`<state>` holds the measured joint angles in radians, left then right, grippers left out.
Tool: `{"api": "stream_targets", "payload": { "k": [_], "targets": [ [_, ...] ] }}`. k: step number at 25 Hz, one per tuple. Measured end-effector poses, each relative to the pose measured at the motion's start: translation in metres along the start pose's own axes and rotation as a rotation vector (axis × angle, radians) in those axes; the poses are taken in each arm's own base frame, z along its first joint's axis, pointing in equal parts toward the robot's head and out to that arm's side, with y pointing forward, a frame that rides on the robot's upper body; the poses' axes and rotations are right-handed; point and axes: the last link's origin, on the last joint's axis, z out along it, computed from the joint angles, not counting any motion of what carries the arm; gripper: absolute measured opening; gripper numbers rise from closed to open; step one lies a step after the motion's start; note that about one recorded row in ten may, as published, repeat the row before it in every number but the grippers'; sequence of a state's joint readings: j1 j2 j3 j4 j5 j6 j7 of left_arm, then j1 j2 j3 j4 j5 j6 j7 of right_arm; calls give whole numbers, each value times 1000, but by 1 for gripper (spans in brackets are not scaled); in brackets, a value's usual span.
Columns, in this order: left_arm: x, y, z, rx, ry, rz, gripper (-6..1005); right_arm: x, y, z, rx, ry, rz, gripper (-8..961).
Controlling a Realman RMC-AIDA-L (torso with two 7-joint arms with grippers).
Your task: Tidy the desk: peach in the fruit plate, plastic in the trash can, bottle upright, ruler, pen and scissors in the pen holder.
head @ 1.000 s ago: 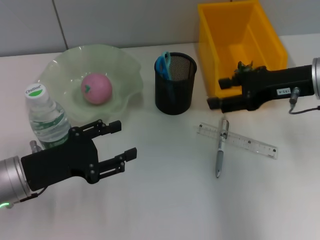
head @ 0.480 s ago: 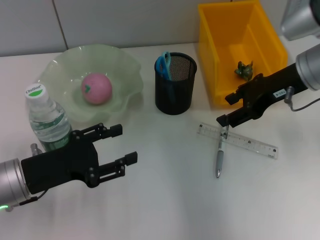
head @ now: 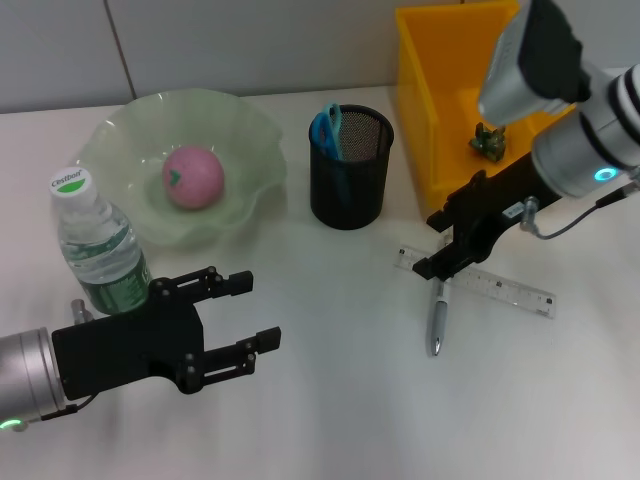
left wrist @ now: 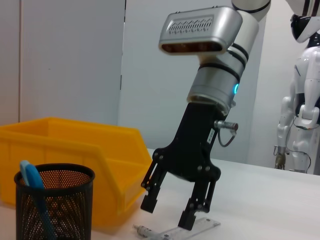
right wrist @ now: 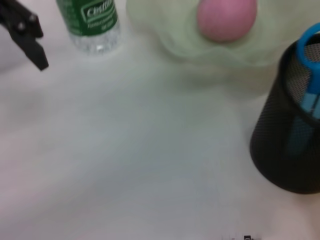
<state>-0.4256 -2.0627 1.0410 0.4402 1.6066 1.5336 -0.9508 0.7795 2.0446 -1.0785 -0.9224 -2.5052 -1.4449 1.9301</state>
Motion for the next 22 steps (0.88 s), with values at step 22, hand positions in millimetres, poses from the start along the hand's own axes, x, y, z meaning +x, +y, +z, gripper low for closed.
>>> {"api": "stream_targets", "payload": {
  "k": [22],
  "targets": [
    [-3,3,-1,4,-3,7,713,-6,2,41,79,87,-98,726]
  ]
}}
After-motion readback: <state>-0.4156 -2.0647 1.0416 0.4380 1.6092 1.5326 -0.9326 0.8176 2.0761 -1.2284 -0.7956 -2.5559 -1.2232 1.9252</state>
